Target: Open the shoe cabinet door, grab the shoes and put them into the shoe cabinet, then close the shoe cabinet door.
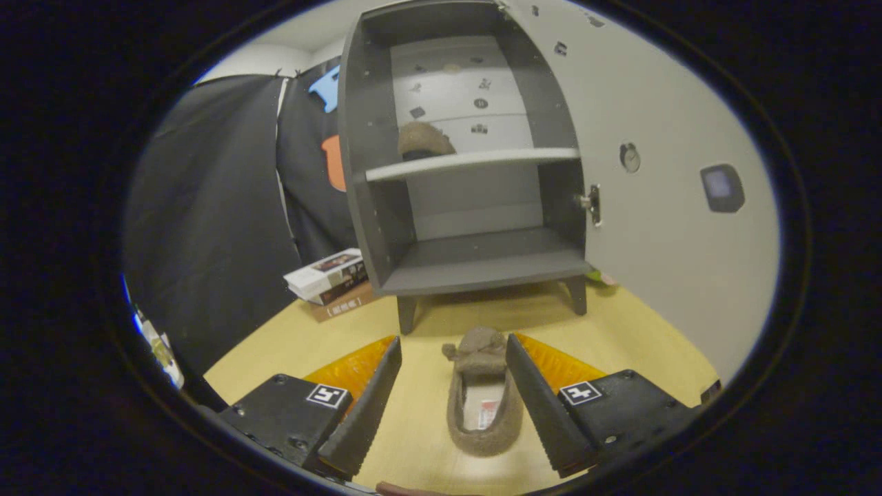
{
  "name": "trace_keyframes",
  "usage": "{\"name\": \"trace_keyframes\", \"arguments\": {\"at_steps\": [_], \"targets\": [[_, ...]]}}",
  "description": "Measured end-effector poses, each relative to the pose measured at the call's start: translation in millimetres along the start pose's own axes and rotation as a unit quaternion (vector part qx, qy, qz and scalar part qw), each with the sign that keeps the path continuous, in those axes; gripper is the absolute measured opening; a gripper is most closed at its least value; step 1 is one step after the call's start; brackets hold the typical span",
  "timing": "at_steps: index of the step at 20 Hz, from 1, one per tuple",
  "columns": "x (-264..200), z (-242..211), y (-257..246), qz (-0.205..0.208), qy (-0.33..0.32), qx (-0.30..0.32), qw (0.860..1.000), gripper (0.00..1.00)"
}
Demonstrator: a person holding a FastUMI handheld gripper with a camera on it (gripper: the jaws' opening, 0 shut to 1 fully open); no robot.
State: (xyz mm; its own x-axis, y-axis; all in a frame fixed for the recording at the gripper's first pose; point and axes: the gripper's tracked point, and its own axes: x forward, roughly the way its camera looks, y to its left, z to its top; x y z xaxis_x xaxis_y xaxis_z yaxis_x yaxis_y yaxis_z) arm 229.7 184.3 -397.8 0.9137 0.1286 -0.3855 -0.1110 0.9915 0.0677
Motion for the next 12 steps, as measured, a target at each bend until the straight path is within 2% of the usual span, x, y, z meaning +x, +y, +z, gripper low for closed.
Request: {"name": "trace_keyframes", "arguments": {"at_steps": [3, 6, 9, 11, 12], "targets": [[21, -31, 3, 0.0, 0.05, -0.037, 0.998, 0.95], [40, -47, 4, 0.009, 0.079, -0.027, 0.996, 0.91], [60, -62, -8, -0.015, 0.114, 0.009, 0.993, 0.69], [69, -65, -13, -0.03, 0.125, 0.01, 0.992, 0.58], [73, -68, -16, -0.039, 0.132, 0.008, 0.99, 0.56]]}}
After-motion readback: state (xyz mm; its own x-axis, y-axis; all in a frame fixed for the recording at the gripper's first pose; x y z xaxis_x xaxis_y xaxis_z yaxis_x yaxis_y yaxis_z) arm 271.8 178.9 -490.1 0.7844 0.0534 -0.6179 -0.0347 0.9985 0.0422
